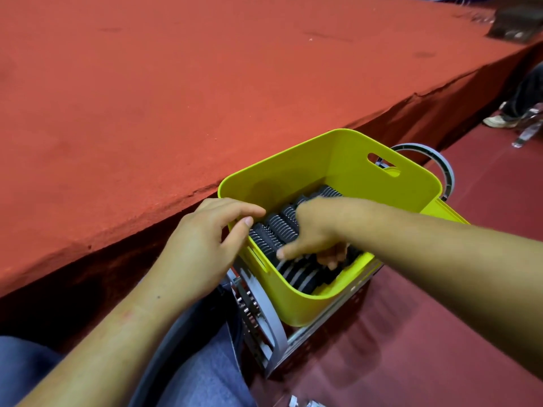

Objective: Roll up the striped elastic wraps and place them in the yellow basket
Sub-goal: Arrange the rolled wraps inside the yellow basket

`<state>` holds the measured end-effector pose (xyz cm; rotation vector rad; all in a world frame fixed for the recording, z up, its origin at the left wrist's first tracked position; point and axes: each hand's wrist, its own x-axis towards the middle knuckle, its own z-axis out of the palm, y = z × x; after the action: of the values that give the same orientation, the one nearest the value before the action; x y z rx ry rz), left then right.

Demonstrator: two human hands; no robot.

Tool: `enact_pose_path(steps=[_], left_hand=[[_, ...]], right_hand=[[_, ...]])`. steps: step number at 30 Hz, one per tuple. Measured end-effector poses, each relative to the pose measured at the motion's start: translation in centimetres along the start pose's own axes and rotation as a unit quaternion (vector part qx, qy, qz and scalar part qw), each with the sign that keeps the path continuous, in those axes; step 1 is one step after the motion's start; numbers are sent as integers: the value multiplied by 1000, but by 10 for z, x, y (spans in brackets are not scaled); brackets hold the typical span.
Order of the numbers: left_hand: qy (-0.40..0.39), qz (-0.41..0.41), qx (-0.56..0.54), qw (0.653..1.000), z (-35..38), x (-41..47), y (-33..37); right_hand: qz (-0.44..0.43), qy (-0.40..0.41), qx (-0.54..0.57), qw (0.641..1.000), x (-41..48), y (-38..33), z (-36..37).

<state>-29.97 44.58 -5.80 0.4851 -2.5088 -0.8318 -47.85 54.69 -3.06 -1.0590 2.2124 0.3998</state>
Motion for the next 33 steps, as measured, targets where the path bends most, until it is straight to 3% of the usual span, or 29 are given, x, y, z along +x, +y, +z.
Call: enact_pose_path(steps=[3, 7, 10, 14, 18, 20, 24, 26, 30, 33], left_hand=[[12, -12, 26, 1000, 2, 5, 4], [14, -67, 34, 997, 15, 19, 26], [49, -102, 89, 990, 29, 29, 40], [59, -70, 108, 990, 33, 34, 47], [2, -55, 47, 997, 32, 31, 53], [-4, -65, 42, 997, 32, 29, 54], [-15, -68, 53, 996, 36, 29, 54], [-16, -73, 61, 995, 36, 29, 54], [-23, -86, 75, 993, 37, 30, 54], [-29, -85, 79, 993, 38, 29, 52]], right_hand=[[-56, 135, 94, 985, -22, 31, -24], [-95, 295, 203, 929, -54, 70, -31], [-114, 374, 319, 863, -77, 98, -20], [-102, 437, 474, 758, -96, 134, 9], [9, 466, 574, 673, -78, 183, 54], [97, 458, 598, 651, -59, 208, 84], [316, 358, 526, 704, -6, 270, 165], [335, 325, 529, 709, 19, 289, 195], [296, 281, 686, 603, 14, 258, 187], [290, 291, 736, 538, 26, 261, 188]])
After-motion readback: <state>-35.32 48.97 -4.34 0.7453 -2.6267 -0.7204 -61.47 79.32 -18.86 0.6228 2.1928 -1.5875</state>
